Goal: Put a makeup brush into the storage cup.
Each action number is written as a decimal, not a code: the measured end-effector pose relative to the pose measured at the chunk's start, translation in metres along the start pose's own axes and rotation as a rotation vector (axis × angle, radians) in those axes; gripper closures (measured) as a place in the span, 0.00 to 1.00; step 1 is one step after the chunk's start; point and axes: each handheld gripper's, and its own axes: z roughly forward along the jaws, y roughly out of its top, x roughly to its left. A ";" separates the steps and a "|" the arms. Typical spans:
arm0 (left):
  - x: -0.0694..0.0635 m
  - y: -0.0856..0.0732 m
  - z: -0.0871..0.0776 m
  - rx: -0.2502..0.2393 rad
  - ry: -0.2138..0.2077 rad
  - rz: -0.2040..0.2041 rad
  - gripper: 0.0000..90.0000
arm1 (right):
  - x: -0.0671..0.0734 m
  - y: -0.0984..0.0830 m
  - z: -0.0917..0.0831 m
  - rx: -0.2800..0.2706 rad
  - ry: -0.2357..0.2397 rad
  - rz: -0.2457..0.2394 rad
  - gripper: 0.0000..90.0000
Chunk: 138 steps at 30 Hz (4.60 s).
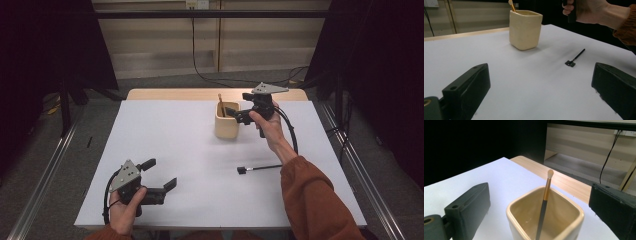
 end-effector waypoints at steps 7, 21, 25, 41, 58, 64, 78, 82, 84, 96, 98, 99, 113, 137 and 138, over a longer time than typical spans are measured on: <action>-0.001 0.000 0.000 -0.011 0.005 -0.001 0.02 | -0.004 -0.006 -0.015 -0.006 -0.031 0.008 0.03; 0.001 -0.001 -0.002 -0.024 0.015 -0.010 0.02 | 0.001 -0.010 -0.043 -0.035 -0.013 -0.001 0.03; 0.001 -0.001 -0.003 -0.027 0.022 -0.009 0.02 | 0.001 -0.017 -0.055 -0.041 -0.003 0.016 0.03; 0.000 0.002 -0.002 -0.029 -0.004 0.007 0.02 | 0.002 -0.029 -0.113 -0.062 -0.027 0.026 0.02; -0.003 0.004 -0.003 -0.041 -0.008 0.017 0.02 | 0.016 -0.050 -0.155 -0.089 -0.049 0.027 0.03; -0.001 0.004 -0.003 -0.046 -0.001 0.014 0.02 | 0.024 -0.059 -0.168 -0.088 -0.077 0.030 0.03; -0.007 0.005 -0.006 -0.063 -0.011 0.031 0.02 | 0.040 -0.084 -0.196 -0.086 -0.132 0.043 0.03; -0.007 0.004 -0.009 -0.061 0.004 0.038 0.02 | 0.042 -0.094 -0.205 -0.063 -0.172 0.040 0.03; -0.006 0.003 -0.010 -0.062 0.013 0.026 0.02 | 0.042 -0.099 -0.212 -0.058 -0.188 0.045 0.03; -0.009 0.007 -0.003 -0.075 -0.001 0.020 0.01 | 0.053 -0.121 -0.240 -0.050 -0.249 0.085 0.02; -0.008 0.008 -0.003 -0.070 -0.002 0.024 0.01 | 0.053 -0.123 -0.247 -0.063 -0.257 0.089 0.01; -0.008 0.008 -0.004 -0.077 -0.001 0.023 0.01 | 0.053 -0.126 -0.250 -0.062 -0.267 0.084 0.01; -0.008 0.007 -0.004 -0.066 -0.026 0.050 0.01 | 0.053 -0.126 -0.249 -0.077 -0.259 0.058 0.00; -0.010 0.008 -0.009 -0.076 -0.002 0.042 0.01 | 0.037 -0.077 -0.202 -0.101 -0.098 -0.001 0.00; -0.009 0.008 -0.008 -0.076 -0.005 0.044 0.02 | 0.036 -0.075 -0.200 -0.102 -0.097 -0.001 0.00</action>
